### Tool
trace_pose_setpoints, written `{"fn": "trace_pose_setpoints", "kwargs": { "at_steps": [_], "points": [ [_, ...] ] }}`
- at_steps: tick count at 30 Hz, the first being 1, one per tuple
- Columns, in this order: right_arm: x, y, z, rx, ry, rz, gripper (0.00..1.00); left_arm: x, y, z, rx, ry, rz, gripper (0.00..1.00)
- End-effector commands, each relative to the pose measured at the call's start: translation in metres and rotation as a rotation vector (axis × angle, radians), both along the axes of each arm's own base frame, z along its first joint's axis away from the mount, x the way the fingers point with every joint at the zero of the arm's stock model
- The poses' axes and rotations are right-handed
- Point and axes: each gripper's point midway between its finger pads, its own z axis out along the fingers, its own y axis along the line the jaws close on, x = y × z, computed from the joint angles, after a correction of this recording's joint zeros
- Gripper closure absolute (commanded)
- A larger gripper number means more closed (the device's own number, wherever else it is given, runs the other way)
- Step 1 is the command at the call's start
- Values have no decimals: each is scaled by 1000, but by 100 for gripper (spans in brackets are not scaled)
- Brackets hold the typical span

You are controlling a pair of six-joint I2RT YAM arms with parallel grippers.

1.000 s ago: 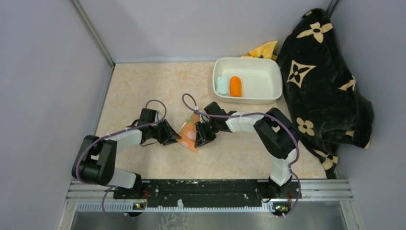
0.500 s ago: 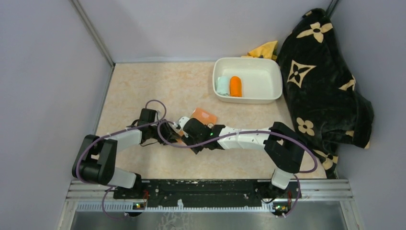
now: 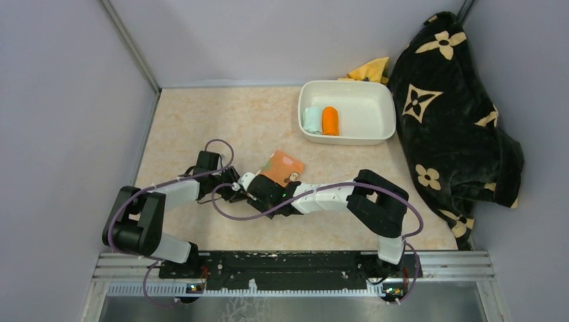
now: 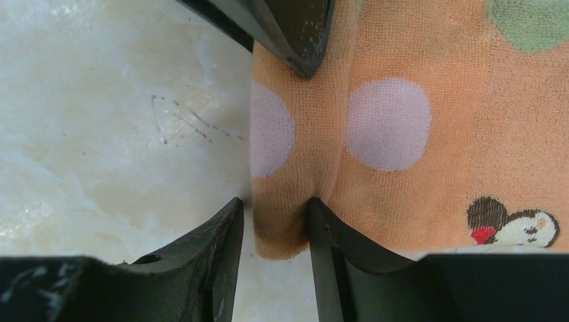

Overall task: Roll the towels
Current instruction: Roll the towel at the center of the board.

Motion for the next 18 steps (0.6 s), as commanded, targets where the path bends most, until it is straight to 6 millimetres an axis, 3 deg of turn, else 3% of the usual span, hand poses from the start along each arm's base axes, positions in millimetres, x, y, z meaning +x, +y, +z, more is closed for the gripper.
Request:
{"fn": "trace_pose_setpoints", "kwargs": {
  "at_steps": [1,7,10,12,16,18],
  "points": [
    [2,-8,-27,-116,-15,14,59,-29,26,-41,156,135,17,57],
    [4,-43,-50,-248,-47,-24,60,-27,28,-44,179,145,18,57],
    [0,-53,-58,-288,-31,-21,67,-24,31,-48,203,160,13,57],
    [-4,-56,-63,-300,-10,-14,78,-21,29,-47,204,163,9,57],
    [-22,-42,-57,-238,95,41,100,-14,27,-31,188,118,9,50],
    [-39,-23,-43,-134,207,101,100,-11,29,-18,195,85,14,45]
  ]
}}
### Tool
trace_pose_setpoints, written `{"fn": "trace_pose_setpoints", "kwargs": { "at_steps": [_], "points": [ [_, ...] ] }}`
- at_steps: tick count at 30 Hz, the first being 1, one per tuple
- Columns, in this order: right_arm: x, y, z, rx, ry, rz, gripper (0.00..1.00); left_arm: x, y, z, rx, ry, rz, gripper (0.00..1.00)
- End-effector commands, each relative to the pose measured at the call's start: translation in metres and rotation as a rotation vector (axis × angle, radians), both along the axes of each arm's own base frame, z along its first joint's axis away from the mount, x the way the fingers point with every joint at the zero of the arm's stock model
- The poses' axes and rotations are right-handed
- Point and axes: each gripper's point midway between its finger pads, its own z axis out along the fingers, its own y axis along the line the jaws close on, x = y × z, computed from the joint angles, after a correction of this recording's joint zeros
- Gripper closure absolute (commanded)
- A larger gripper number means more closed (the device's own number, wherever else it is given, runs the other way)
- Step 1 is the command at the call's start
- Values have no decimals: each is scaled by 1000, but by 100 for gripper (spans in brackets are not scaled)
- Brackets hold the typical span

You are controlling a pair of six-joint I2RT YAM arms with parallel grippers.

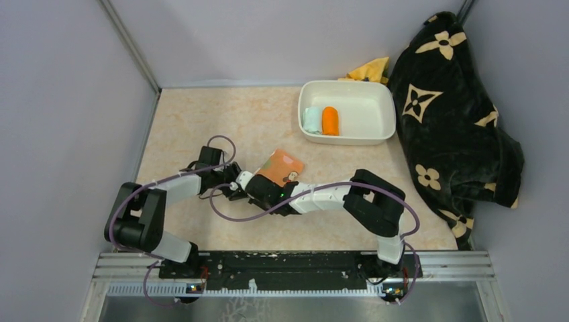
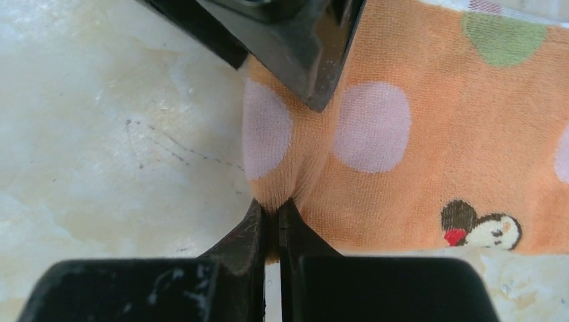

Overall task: Roll the towels
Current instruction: Roll the towel at the center of the board.

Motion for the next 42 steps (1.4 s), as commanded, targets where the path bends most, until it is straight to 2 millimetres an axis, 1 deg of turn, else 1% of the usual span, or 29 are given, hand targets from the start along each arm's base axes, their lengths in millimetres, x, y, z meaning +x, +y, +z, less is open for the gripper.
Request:
{"fn": "trace_pose_setpoints", "kwargs": {
  "at_steps": [1,4,7,9,12,17,20,23,27,30,33,35,38,40,42],
  "points": [
    [-64,-16,-31,-31,372,126,100,-20,35,-15,198,38,26,43],
    [-76,6,-4,134,523,173,100,-23,37,6,197,2,35,37],
    [-76,18,18,288,668,181,100,-29,42,24,204,-33,53,35],
    [-68,22,29,390,746,160,100,-36,47,31,213,-47,66,34],
    [-62,23,38,509,898,136,100,-48,47,41,189,-68,72,32],
    [-45,13,32,608,1111,12,100,-65,42,42,127,-62,64,32],
    [-33,5,24,640,1176,-60,100,-65,32,43,65,-74,46,32],
    [-27,-4,9,634,1226,-145,100,-56,24,45,21,-92,43,32],
    [-24,-13,-7,618,1255,-217,100,-39,16,40,-5,-100,37,35],
    [-20,-13,-10,616,1253,-239,100,-28,12,30,-5,-92,32,38],
    [-16,-14,-12,600,1224,-255,100,-20,10,18,7,-73,24,44],
    [-12,-14,-11,592,1199,-255,100,-18,12,7,30,-48,33,44],
    [-8,-20,-8,552,1125,-253,91,-22,18,-7,66,-1,50,45],
    [-3,-22,5,556,1055,-225,82,-26,22,-16,94,25,59,45],
    [1,-23,23,554,969,-194,72,-31,25,-22,111,44,60,46]
  ]
}}
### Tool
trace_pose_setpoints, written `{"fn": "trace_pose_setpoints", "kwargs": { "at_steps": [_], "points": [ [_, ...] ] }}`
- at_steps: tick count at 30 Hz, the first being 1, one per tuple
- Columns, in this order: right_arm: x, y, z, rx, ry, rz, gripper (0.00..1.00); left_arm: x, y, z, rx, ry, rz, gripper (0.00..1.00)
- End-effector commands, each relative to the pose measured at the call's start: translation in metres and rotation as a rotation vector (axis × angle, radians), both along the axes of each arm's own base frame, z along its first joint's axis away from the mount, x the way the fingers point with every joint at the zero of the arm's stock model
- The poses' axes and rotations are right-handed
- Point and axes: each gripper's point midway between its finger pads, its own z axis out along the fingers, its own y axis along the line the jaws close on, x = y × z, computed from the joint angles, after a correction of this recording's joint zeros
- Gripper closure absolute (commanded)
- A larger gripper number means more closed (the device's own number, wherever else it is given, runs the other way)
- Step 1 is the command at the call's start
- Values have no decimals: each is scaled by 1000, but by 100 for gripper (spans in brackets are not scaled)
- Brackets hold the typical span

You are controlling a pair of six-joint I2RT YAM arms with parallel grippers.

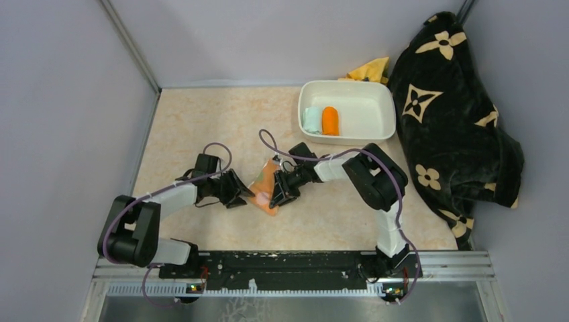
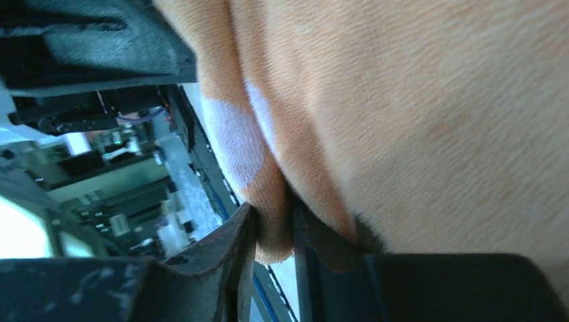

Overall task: Roll the towels
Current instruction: Roll the towel at the center of the board.

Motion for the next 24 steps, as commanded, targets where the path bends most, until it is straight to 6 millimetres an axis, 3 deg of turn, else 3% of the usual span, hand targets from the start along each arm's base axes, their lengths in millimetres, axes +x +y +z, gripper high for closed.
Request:
{"fn": "trace_pose_setpoints", "kwargs": {
  "at_steps": [1,9,15,24],
  "points": [
    [24,-9,26,-75,-283,-11,69,-6,16,-26,100,43,29,46],
    [37,-11,60,-339,-822,30,56,-17,19,-39,113,97,34,46],
    [17,10,72,-391,-1134,147,56,-19,18,-40,110,111,33,46],
    [14,15,27,-495,-1192,249,57,-21,17,-42,104,122,32,45]
  ]
}}
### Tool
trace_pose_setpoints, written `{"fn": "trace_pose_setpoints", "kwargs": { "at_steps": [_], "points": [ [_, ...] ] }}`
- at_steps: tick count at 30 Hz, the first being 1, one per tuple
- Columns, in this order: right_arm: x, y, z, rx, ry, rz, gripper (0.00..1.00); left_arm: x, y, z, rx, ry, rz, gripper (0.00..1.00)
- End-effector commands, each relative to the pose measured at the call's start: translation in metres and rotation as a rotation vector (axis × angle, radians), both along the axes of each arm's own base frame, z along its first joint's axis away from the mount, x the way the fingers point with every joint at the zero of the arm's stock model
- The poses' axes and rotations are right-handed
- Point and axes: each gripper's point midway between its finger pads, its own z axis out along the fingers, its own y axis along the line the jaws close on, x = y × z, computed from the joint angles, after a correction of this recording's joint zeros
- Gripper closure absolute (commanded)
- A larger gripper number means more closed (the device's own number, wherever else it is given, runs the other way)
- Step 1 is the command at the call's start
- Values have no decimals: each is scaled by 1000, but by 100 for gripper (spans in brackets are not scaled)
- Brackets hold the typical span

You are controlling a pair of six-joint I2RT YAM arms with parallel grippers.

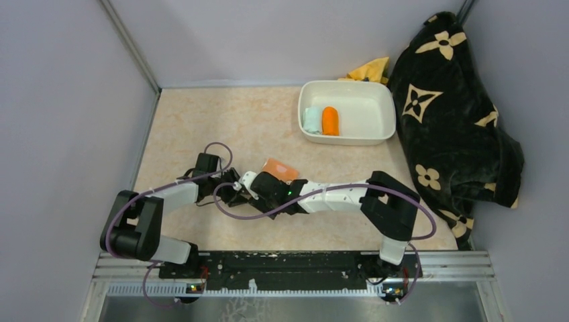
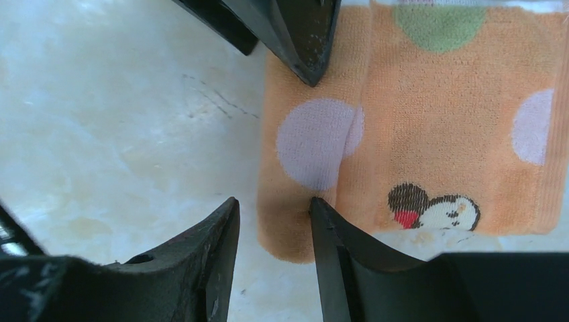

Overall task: Roll the towels
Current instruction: Roll the towel at the center of the board.

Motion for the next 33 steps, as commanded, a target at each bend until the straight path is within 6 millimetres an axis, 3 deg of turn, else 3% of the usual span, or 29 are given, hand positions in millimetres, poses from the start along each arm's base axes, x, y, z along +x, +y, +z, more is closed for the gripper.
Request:
{"fn": "trace_pose_setpoints", "kwargs": {
  "at_steps": [1,7,12,16,18,21,25,28,33],
  "points": [
    [21,3,-13,-50,-86,-5,57,-26,26,-41,154,115,28,45],
    [17,3,-42,-103,-70,48,57,-27,26,-43,155,121,23,43],
    [15,-11,-77,-214,-44,65,57,-24,25,-40,155,112,15,42],
    [3,-23,-89,-259,31,75,78,-19,25,-28,152,79,16,39],
    [-12,-19,-83,-209,132,95,89,-18,24,-20,143,58,16,37],
    [-32,-6,-58,-53,360,119,100,-15,25,-2,140,8,21,35],
    [-53,21,-6,243,678,197,100,-19,32,17,151,-44,57,32],
    [-49,29,20,426,833,204,100,-27,34,27,138,-58,81,32],
    [-26,26,23,589,1053,98,100,-39,30,35,82,-61,90,31]
  ]
}}
